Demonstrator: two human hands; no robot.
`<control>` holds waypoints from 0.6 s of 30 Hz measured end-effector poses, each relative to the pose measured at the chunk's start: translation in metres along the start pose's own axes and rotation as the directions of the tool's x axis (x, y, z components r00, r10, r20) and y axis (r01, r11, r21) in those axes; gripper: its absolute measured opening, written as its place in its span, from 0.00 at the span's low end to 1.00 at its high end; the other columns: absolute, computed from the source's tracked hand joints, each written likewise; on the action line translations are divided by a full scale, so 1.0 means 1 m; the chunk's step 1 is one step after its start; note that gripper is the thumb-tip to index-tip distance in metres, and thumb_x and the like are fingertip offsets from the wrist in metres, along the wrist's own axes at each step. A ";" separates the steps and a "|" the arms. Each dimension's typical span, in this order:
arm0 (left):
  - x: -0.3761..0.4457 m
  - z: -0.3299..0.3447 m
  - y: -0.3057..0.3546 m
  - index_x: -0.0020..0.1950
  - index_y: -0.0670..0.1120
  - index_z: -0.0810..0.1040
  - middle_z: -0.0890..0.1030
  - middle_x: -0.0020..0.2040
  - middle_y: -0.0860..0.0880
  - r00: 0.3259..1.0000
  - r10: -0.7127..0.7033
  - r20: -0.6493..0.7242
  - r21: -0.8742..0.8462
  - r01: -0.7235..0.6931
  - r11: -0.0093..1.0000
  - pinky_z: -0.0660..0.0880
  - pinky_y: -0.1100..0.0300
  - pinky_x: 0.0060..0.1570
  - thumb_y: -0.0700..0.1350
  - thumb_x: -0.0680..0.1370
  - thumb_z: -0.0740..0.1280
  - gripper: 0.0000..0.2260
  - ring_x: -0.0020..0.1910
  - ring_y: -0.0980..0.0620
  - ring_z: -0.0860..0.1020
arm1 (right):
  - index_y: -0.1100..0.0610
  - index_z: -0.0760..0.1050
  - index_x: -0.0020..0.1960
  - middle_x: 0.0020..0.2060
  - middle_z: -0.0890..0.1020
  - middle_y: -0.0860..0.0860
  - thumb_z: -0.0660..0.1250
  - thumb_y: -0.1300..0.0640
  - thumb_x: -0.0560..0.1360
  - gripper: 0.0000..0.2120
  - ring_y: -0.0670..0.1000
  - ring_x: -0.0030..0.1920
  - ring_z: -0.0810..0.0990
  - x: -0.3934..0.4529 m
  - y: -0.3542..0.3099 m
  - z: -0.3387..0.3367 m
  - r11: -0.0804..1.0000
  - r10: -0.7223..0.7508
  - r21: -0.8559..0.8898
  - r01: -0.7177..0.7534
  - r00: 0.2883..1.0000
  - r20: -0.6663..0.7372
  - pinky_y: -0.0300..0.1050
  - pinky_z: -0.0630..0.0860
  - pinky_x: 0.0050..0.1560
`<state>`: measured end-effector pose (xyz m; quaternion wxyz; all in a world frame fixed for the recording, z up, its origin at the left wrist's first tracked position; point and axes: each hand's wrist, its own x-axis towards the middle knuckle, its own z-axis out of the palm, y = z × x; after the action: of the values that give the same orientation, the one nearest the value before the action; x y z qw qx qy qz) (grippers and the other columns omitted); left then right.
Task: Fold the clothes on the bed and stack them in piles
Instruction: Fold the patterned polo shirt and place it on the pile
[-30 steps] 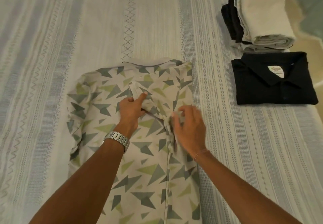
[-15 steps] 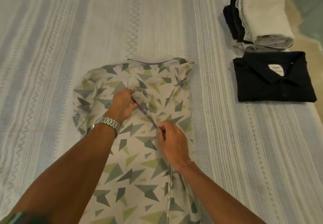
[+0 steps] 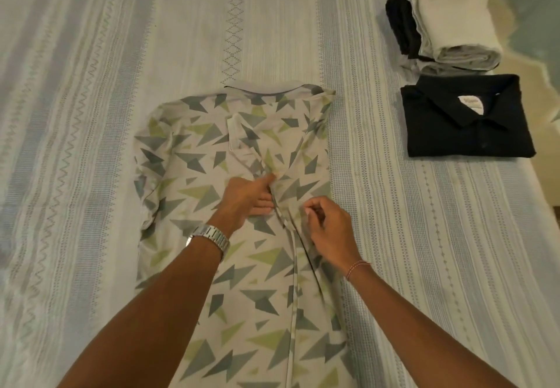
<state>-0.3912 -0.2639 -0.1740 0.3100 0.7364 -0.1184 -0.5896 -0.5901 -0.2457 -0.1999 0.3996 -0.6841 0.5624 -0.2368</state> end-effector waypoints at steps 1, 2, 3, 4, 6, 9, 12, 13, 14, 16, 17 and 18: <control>-0.007 0.004 -0.006 0.53 0.33 0.82 0.86 0.44 0.37 0.998 -0.024 0.051 0.079 0.019 0.997 0.84 0.48 0.47 0.52 0.75 0.77 0.22 0.43 0.41 0.86 | 0.53 0.78 0.50 0.43 0.81 0.45 0.68 0.62 0.80 0.05 0.43 0.44 0.80 -0.005 -0.003 -0.003 1.000 0.007 -0.001 -0.007 1.000 -0.024 0.38 0.78 0.46; -0.016 0.008 -0.013 0.52 0.33 0.82 0.86 0.44 0.36 0.995 -0.046 0.090 0.157 0.031 0.987 0.84 0.47 0.48 0.49 0.74 0.78 0.19 0.43 0.41 0.86 | 0.52 0.78 0.48 0.41 0.81 0.44 0.69 0.60 0.79 0.04 0.42 0.41 0.79 -0.014 -0.006 -0.005 1.000 0.013 -0.008 -0.014 0.999 -0.048 0.40 0.78 0.43; -0.021 0.012 -0.020 0.50 0.33 0.83 0.86 0.43 0.36 0.991 -0.063 0.115 0.218 0.037 0.975 0.84 0.46 0.49 0.46 0.74 0.78 0.16 0.41 0.41 0.86 | 0.52 0.77 0.44 0.37 0.80 0.43 0.70 0.58 0.78 0.05 0.42 0.38 0.79 -0.022 -0.009 -0.006 0.999 0.018 -0.035 -0.020 0.998 -0.061 0.41 0.78 0.40; -0.029 0.015 -0.029 0.47 0.33 0.83 0.86 0.42 0.36 0.989 -0.072 0.130 0.255 0.036 0.966 0.83 0.45 0.50 0.43 0.74 0.78 0.13 0.40 0.42 0.85 | 0.51 0.76 0.40 0.33 0.79 0.42 0.72 0.54 0.77 0.08 0.42 0.34 0.78 -0.035 -0.013 -0.006 0.995 0.024 -0.091 -0.029 0.999 -0.048 0.42 0.77 0.36; -0.039 0.022 -0.044 0.44 0.37 0.82 0.85 0.41 0.38 0.985 -0.090 0.146 0.269 0.048 0.962 0.83 0.46 0.50 0.41 0.74 0.78 0.09 0.39 0.44 0.83 | 0.50 0.76 0.36 0.29 0.77 0.43 0.71 0.42 0.75 0.15 0.45 0.30 0.77 -0.063 -0.017 0.003 0.948 0.087 -0.312 -0.067 0.995 0.050 0.43 0.77 0.32; -0.046 0.028 -0.064 0.43 0.40 0.80 0.84 0.39 0.41 0.987 -0.082 0.136 0.240 0.048 0.970 0.83 0.55 0.40 0.41 0.75 0.77 0.07 0.34 0.48 0.83 | 0.51 0.79 0.41 0.35 0.81 0.48 0.66 0.34 0.74 0.20 0.51 0.37 0.80 -0.098 -0.022 0.017 0.795 0.213 -0.602 -0.082 0.966 0.148 0.44 0.76 0.36; -0.049 0.029 -0.073 0.42 0.41 0.77 0.83 0.37 0.42 0.996 -0.026 0.083 0.180 0.010 0.984 0.83 0.58 0.34 0.37 0.76 0.74 0.07 0.30 0.50 0.83 | 0.54 0.79 0.47 0.42 0.83 0.51 0.65 0.45 0.79 0.12 0.52 0.42 0.82 -0.111 -0.024 0.021 0.822 0.201 -0.565 -0.074 0.965 0.165 0.45 0.77 0.39; -0.052 0.027 -0.075 0.41 0.42 0.77 0.82 0.35 0.43 0.998 -0.009 0.065 0.166 -0.002 0.986 0.82 0.58 0.32 0.36 0.76 0.73 0.07 0.28 0.51 0.82 | 0.54 0.80 0.47 0.40 0.83 0.50 0.66 0.47 0.79 0.11 0.51 0.39 0.81 -0.116 -0.025 0.022 0.858 0.187 -0.508 -0.081 0.969 0.161 0.45 0.78 0.38; -0.053 0.025 -0.076 0.40 0.42 0.76 0.81 0.33 0.44 0.999 0.004 0.044 0.149 -0.010 0.989 0.81 0.58 0.31 0.35 0.76 0.72 0.07 0.27 0.51 0.81 | 0.54 0.80 0.46 0.38 0.83 0.48 0.66 0.48 0.78 0.10 0.49 0.37 0.81 -0.117 -0.026 0.022 0.889 0.166 -0.450 -0.081 0.974 0.152 0.45 0.80 0.37; -0.059 0.021 -0.080 0.38 0.42 0.75 0.80 0.31 0.44 1.000 0.024 0.003 0.129 -0.024 0.991 0.79 0.57 0.30 0.34 0.75 0.71 0.08 0.25 0.51 0.80 | 0.52 0.80 0.45 0.35 0.82 0.45 0.67 0.47 0.78 0.09 0.46 0.35 0.80 -0.127 -0.029 0.024 0.920 0.138 -0.385 -0.079 0.982 0.129 0.46 0.80 0.35; -0.059 0.019 -0.082 0.38 0.42 0.75 0.80 0.32 0.43 0.999 0.034 -0.021 0.119 -0.032 0.992 0.79 0.57 0.30 0.34 0.75 0.71 0.08 0.26 0.50 0.80 | 0.51 0.80 0.45 0.36 0.82 0.45 0.67 0.45 0.78 0.10 0.46 0.35 0.80 -0.131 -0.029 0.025 0.917 0.137 -0.390 -0.077 0.982 0.129 0.46 0.80 0.36; -0.060 0.018 -0.085 0.39 0.41 0.76 0.81 0.34 0.42 0.998 0.049 -0.046 0.104 -0.044 0.994 0.79 0.57 0.30 0.34 0.75 0.70 0.08 0.28 0.48 0.82 | 0.51 0.79 0.44 0.37 0.82 0.45 0.67 0.43 0.78 0.12 0.47 0.36 0.80 -0.135 -0.026 0.027 0.913 0.143 -0.401 -0.078 0.980 0.135 0.46 0.79 0.36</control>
<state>-0.4410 -0.1708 -0.1785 0.2881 0.7624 -0.1584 -0.5574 -0.5884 -0.1070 -0.1770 0.3108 -0.7343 0.6023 -0.0396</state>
